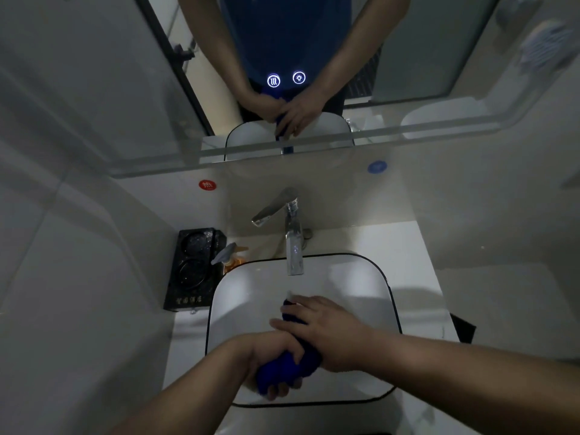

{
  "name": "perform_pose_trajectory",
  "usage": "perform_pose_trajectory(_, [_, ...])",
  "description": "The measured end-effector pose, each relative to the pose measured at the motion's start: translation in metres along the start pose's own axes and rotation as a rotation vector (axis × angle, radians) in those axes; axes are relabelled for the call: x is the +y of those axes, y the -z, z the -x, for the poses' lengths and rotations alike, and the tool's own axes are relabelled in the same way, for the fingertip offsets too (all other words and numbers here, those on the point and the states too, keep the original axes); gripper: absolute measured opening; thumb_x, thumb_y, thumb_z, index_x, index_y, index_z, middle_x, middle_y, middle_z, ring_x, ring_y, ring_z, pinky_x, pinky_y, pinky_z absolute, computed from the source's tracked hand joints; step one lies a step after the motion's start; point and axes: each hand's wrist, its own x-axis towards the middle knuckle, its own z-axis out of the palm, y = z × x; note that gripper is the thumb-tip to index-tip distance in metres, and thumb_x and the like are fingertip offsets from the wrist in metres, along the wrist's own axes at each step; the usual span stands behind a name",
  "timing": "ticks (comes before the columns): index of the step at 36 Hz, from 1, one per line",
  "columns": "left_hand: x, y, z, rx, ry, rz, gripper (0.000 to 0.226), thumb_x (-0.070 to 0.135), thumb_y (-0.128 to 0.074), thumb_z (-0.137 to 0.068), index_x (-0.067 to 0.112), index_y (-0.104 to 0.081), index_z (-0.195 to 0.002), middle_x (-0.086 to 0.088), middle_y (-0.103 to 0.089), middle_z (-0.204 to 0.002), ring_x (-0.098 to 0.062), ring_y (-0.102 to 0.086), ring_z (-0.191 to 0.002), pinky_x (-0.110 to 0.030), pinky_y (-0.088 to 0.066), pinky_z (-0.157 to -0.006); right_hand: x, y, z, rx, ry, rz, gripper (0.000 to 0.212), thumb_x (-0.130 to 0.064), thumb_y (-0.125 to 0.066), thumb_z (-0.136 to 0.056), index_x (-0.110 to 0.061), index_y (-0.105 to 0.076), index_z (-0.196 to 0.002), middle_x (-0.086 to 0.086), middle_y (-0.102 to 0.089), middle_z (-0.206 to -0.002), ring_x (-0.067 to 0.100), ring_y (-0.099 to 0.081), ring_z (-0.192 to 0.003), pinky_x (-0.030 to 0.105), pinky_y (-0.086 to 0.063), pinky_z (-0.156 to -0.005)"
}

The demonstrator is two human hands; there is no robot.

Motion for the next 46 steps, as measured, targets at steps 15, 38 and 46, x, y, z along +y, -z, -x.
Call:
perform_pose_trajectory(15, [0.01,-0.018,0.004,0.422,-0.273,-0.579,0.047,0.036,-0.087,-0.088,0.022,-0.07,-0.129,-0.002,-0.074,-0.124,-0.018,-0.068,-0.106,-0.027,-0.057,-0.091,0.008,0.012,-0.001,-0.192,-0.151,-0.105,0.064,-0.034,-0.082,-0.076,-0.03,-0.046,-0.128,-0.001,-0.066,-0.105,0.026,-0.068,-0.088,0.043,-0.061,-0.074])
perform_pose_trajectory(38, [-0.021,0.003,-0.035,0.993,-0.684,-0.777,0.056,0.037,-0.073,-0.079,0.04,-0.049,-0.13,0.008,-0.072,-0.109,-0.015,-0.074,-0.089,-0.037,-0.065,-0.077,0.017,0.009,-0.007,-0.219,-0.686,-1.009,0.093,-0.022,-0.089,-0.072,-0.029,-0.032,-0.145,0.0,-0.057,-0.123,0.019,-0.072,-0.098,0.032,-0.063,-0.072])
perform_pose_trajectory(46, [-0.023,0.017,0.01,0.389,-0.472,0.07,0.057,0.025,-0.082,-0.083,0.021,-0.056,-0.134,-0.01,-0.075,-0.099,-0.019,-0.064,-0.069,-0.031,-0.052,-0.061,-0.031,0.0,0.028,0.446,-0.425,-0.785,0.097,-0.014,-0.064,-0.075,-0.039,-0.031,-0.163,-0.006,-0.053,-0.151,0.008,-0.061,-0.126,0.023,-0.048,-0.108])
